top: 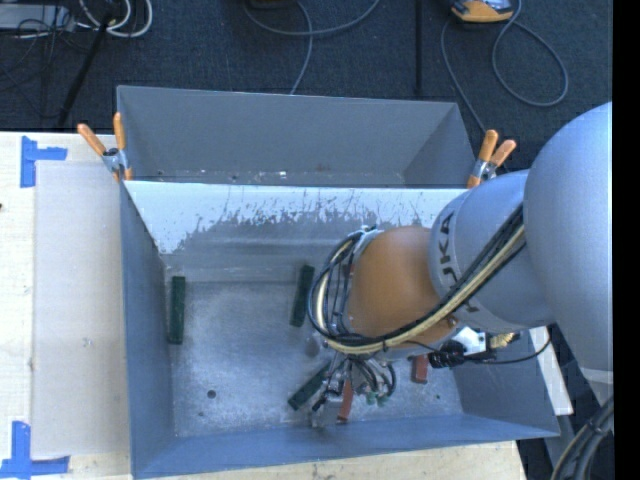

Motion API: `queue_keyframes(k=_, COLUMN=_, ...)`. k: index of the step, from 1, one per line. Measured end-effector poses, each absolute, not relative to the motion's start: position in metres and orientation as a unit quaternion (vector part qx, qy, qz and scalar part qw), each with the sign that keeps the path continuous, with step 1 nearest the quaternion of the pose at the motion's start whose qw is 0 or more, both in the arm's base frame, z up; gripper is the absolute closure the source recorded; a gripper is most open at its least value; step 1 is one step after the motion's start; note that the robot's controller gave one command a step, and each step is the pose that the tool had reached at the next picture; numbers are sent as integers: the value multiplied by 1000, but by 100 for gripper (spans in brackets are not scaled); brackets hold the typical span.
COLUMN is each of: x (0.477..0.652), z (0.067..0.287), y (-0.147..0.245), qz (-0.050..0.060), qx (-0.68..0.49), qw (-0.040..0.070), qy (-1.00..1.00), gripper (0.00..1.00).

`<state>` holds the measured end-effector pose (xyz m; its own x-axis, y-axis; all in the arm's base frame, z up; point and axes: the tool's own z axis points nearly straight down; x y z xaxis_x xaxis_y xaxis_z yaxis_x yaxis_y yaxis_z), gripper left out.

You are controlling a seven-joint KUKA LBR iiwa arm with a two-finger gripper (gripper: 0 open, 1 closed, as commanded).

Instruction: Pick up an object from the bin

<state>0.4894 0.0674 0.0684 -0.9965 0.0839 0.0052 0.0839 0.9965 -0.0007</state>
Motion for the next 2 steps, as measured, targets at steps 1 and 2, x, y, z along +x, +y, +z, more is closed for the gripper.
queue_keyframes(k=1, x=489, z=68, y=67, qz=0, qx=-44, qw=1, qy=-999, gripper=0)
queue_keyframes(k=2, x=490, z=68, y=67, qz=0, qx=-44, qw=1, qy=-999, gripper=100)
